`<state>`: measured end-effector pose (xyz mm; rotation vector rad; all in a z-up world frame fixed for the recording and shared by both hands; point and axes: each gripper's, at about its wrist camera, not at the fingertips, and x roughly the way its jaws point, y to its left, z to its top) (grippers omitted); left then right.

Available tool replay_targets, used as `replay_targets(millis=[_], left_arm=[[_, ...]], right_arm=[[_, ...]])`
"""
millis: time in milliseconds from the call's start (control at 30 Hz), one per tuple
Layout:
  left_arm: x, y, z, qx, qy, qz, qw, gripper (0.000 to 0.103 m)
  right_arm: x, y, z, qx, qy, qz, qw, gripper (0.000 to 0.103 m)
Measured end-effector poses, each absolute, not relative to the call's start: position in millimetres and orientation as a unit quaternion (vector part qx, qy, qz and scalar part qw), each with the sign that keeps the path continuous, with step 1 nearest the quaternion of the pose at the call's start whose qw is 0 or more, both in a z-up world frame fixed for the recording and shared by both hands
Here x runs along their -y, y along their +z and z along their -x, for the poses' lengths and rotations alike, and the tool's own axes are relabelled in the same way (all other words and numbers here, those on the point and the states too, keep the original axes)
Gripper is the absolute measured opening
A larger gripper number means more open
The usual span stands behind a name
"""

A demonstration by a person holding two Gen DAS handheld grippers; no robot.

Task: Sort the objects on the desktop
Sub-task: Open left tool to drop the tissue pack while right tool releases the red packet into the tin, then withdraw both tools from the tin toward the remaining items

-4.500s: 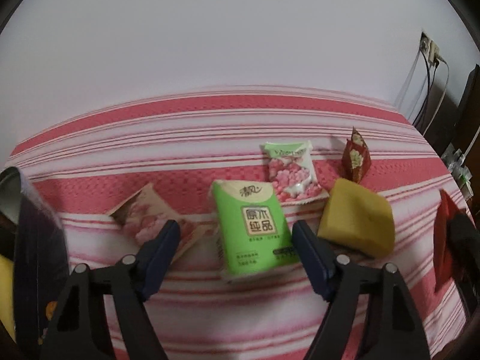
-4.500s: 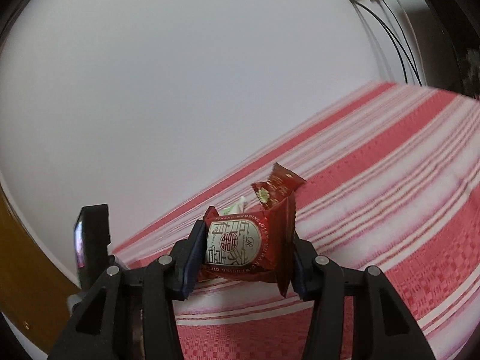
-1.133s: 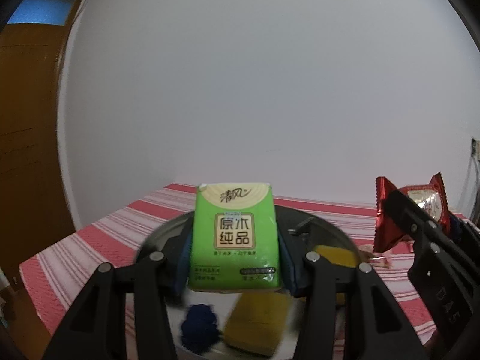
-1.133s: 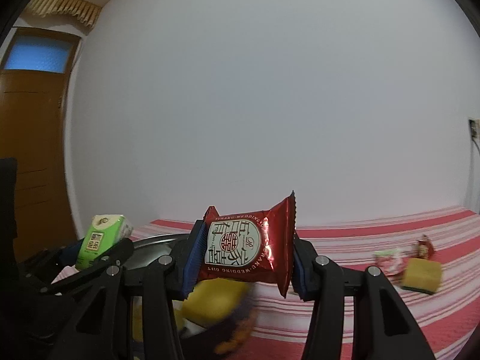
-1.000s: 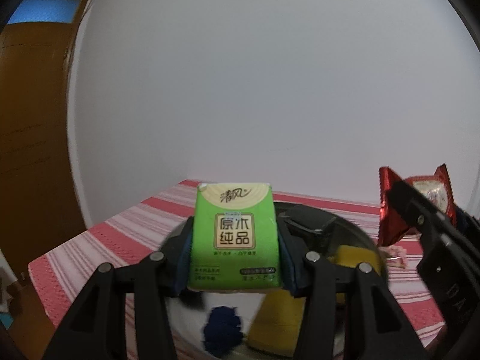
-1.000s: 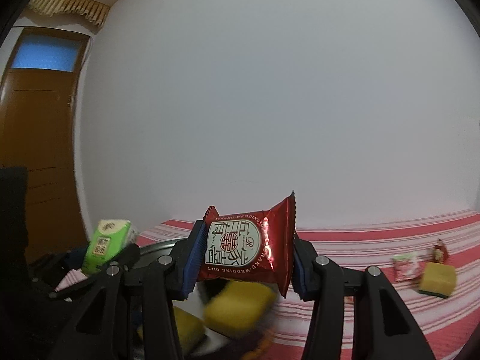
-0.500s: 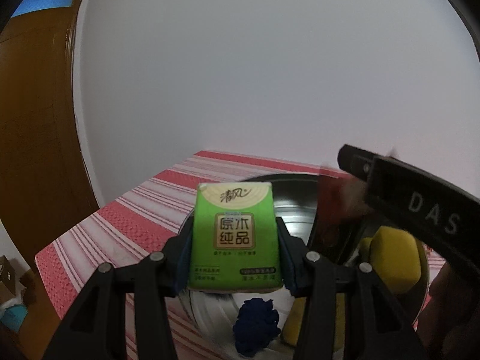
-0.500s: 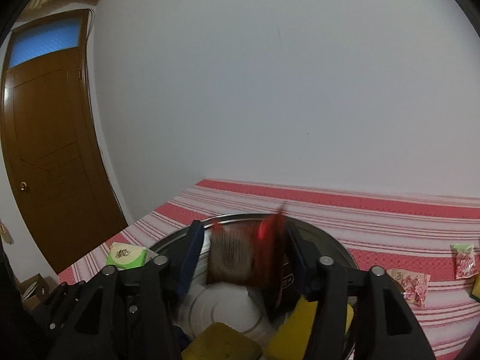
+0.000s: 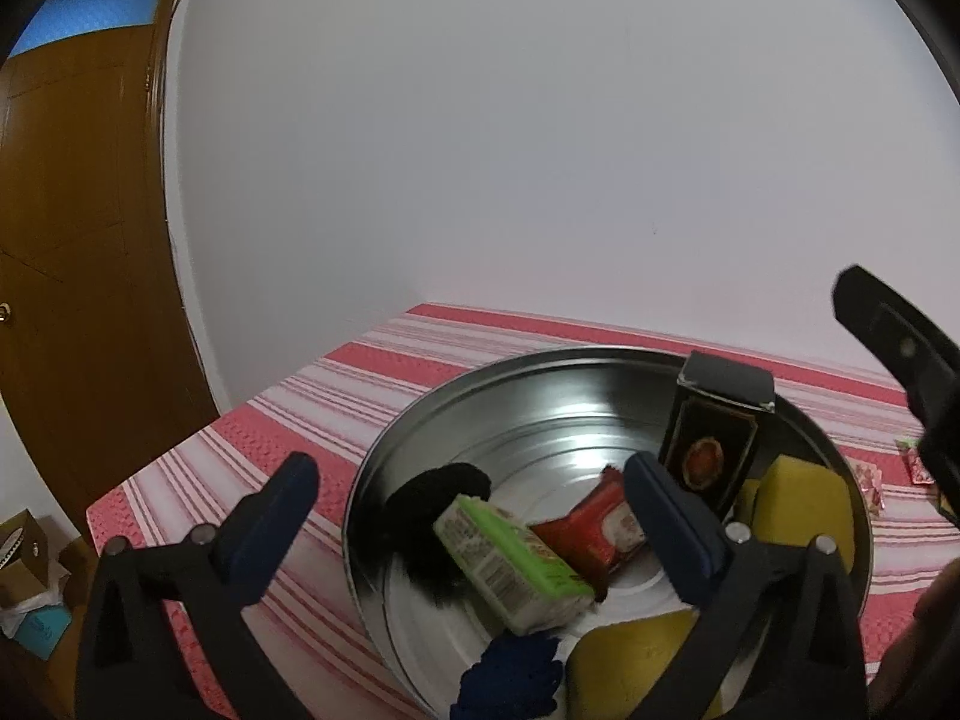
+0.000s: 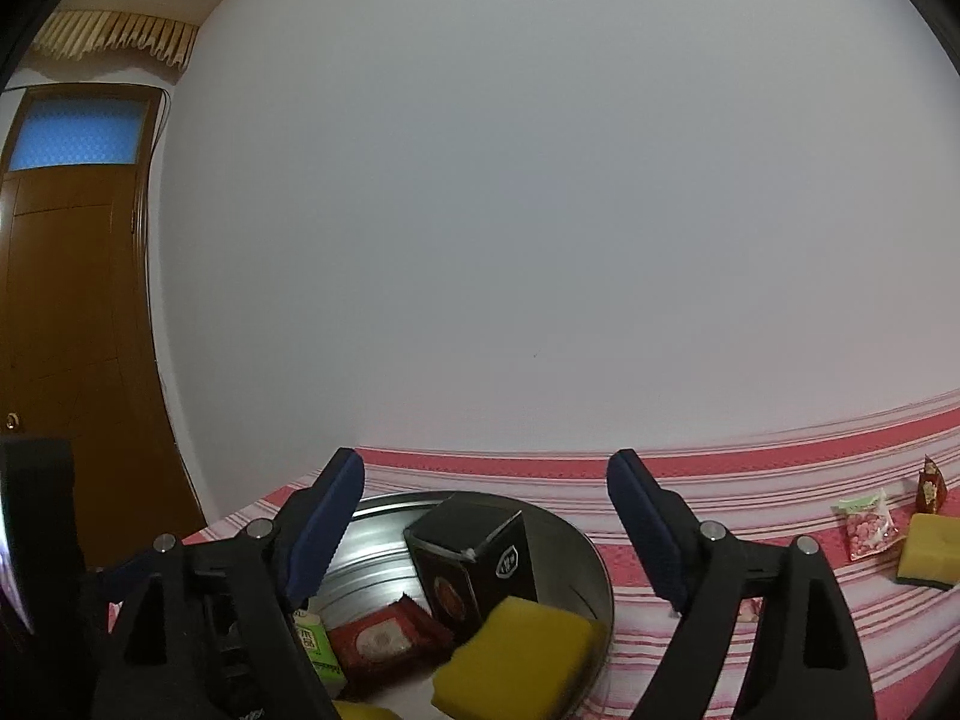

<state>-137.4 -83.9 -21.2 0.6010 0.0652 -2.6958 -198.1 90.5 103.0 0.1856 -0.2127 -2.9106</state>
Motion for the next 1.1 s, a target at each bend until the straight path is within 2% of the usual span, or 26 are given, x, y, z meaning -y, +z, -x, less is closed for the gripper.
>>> replay_targets(millis=[467,667,1100], left_arm=[[88,-25,138,-0.031,-0.957,-0.188,0.217,0.103],[87,-26,137,-0.03,-0.959,-0.186,0.211,0.103],[61,-26,138,-0.018,-0.964,-0.184,0.19,0.103]], right_arm=[[-101,90,187,0.048,-0.996,-0.035,0.068,0.09],[-123,86,180,0.068,-0.996,-0.037,0.053,0.09],[-119,91,170,0.054,-0.998,-0.022,0.018,0.09]])
